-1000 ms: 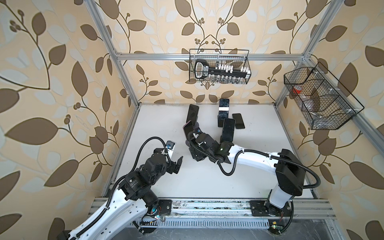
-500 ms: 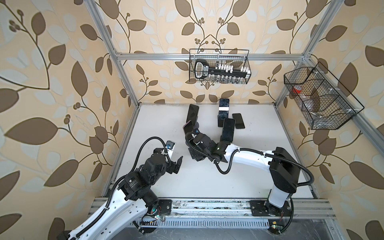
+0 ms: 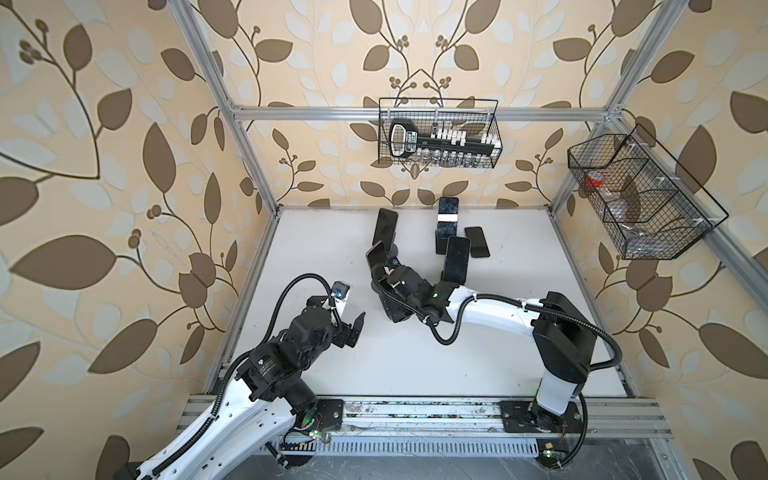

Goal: Remove the phone from the phone stand
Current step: 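Close the right gripper around the green-edged phone's lower edge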

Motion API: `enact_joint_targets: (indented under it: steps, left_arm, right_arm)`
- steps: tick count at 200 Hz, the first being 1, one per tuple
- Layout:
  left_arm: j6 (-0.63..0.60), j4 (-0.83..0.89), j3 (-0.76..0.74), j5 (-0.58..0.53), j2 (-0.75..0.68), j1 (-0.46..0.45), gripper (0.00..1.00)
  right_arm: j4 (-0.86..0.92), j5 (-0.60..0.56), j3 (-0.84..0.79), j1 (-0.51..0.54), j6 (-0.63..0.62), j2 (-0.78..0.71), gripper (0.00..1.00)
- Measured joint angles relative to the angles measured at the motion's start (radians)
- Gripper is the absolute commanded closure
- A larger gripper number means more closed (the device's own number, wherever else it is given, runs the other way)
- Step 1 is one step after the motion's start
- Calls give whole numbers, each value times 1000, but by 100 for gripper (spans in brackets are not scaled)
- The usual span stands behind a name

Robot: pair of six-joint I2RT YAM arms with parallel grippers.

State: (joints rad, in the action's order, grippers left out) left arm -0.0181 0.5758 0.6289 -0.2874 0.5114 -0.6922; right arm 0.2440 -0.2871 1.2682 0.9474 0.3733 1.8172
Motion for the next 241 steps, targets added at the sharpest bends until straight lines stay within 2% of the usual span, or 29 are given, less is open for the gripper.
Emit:
enact_joint_targets:
  steps: [97,241]
  left_arm:
    - [-37,0,0,18,0,0,1]
    - [-58,1,0,18,0,0,1]
  right_arm:
    - [0,18,0,0,0,1,20]
    - [0,18,0,0,-16,0,24]
